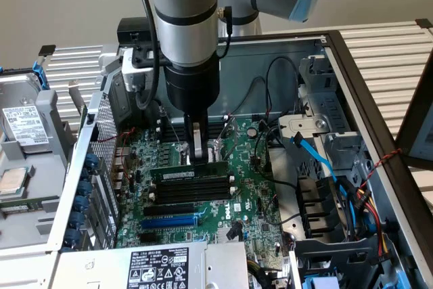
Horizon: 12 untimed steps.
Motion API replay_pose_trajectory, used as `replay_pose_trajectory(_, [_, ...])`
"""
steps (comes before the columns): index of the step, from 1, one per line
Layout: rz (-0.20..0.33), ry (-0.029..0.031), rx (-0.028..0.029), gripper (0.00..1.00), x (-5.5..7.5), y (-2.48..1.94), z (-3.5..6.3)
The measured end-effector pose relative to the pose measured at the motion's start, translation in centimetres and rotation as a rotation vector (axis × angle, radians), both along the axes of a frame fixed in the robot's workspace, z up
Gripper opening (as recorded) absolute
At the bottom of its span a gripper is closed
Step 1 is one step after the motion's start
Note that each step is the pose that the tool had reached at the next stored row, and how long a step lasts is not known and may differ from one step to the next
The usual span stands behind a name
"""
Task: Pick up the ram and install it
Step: 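Insert the ram into the slot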
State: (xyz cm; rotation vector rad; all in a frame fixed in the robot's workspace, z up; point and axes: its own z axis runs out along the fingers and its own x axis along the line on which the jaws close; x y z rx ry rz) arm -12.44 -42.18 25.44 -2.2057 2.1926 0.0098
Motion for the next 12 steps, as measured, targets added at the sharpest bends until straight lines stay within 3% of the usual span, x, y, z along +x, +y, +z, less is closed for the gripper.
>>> replay_pose_trajectory(8, [-0.038,-0.0002,0.0000,0.13,0.1,-0.12,-1.45])
replay_pose_trajectory(12, [-0.049,-0.0003,0.0002,0.13,0.1,-0.12,-1.67])
